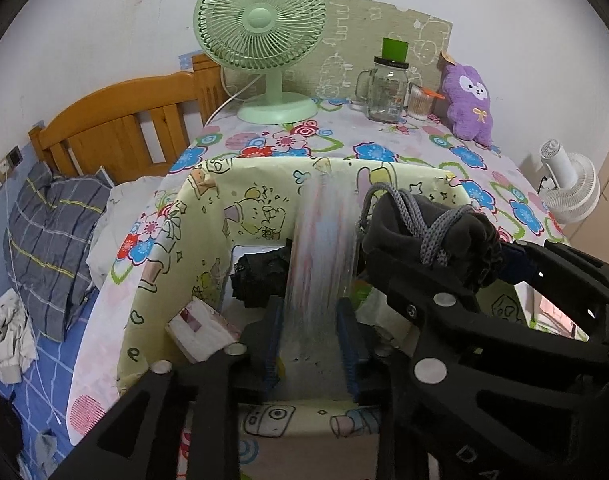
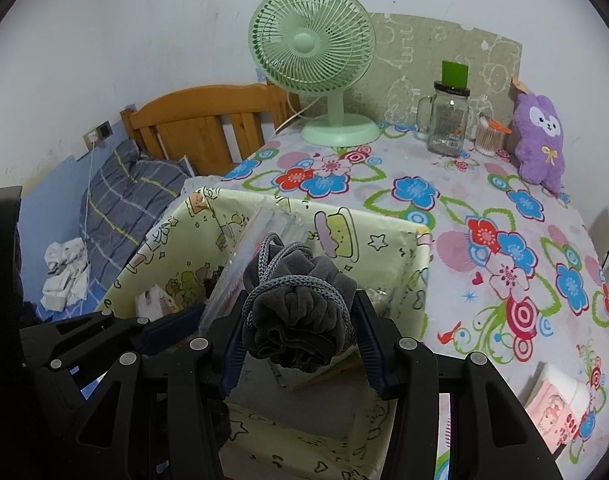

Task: Organize soft objects
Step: 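Carry the bundle in the right tool and tube in the left tool over the box, then open the right tool over the box while the left tool releases the tube inside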

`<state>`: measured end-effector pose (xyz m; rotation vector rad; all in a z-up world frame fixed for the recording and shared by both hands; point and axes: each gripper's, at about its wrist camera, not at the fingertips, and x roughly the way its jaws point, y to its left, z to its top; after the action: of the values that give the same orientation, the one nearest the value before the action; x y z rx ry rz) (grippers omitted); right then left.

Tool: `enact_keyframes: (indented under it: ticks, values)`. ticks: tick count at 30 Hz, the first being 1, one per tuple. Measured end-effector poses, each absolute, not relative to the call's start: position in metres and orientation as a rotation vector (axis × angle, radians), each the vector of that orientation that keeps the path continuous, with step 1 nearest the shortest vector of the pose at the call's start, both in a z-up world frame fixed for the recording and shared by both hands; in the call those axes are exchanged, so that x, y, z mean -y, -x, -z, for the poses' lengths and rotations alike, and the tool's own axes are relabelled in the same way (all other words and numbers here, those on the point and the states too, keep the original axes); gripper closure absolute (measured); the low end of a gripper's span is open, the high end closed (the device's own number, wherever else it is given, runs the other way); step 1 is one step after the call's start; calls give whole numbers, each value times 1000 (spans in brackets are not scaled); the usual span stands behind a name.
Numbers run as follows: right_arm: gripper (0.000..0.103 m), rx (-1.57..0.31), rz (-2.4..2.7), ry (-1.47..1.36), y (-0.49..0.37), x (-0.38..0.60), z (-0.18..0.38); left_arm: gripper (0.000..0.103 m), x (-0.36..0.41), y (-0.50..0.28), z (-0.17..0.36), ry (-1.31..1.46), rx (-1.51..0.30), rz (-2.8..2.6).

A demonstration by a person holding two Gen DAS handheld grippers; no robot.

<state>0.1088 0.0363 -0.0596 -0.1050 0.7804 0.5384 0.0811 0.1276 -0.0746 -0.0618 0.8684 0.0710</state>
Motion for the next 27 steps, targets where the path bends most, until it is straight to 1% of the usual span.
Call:
enact_keyframes:
  ticks: [3, 4, 5, 6, 9, 11, 13, 15, 17, 19, 21, 23, 27]
  values:
    - [50, -784, -544, 103, -109, -38, 60, 57, -129, -82, 74, 64, -870, -67]
    - [50, -785, -547, 101, -111, -38, 60, 44, -129, -82, 74, 64, -870, -71]
    - [50, -787, -548, 102, -111, -39, 60, 39, -129, -82, 74, 64, -866, -66]
    - [50, -787, -549, 104, -112, -40, 60, 37, -129, -82, 74, 65, -866, -57]
    - [49, -793, -541, 115, -114, -40, 61, 29, -127, -83, 74, 66, -874, -26]
    - [45, -798, -531, 121, -116, -40, 62, 22, -125, -84, 74, 68, -882, -10]
    - [39, -802, -521, 122, -117, -39, 62, 18, -124, -85, 74, 70, -883, -5]
    - [37, -798, -526, 118, -117, -38, 61, 16, -124, -85, 72, 73, -878, -13]
    - [29, -792, -525, 127, -116, -37, 58, 5, -124, -83, 69, 61, -857, -68]
    - [23, -775, -523, 128, -114, -34, 55, 3, -126, -81, 67, 74, -837, -69]
    - [19, -754, -523, 124, -112, -31, 50, 2, -127, -80, 65, 90, -835, -67]
    - [18, -743, -516, 121, -110, -29, 47, 0, -126, -79, 62, 99, -830, -75]
    - [17, -735, -504, 110, -108, -23, 41, 0, -120, -78, 58, 86, -846, -87]
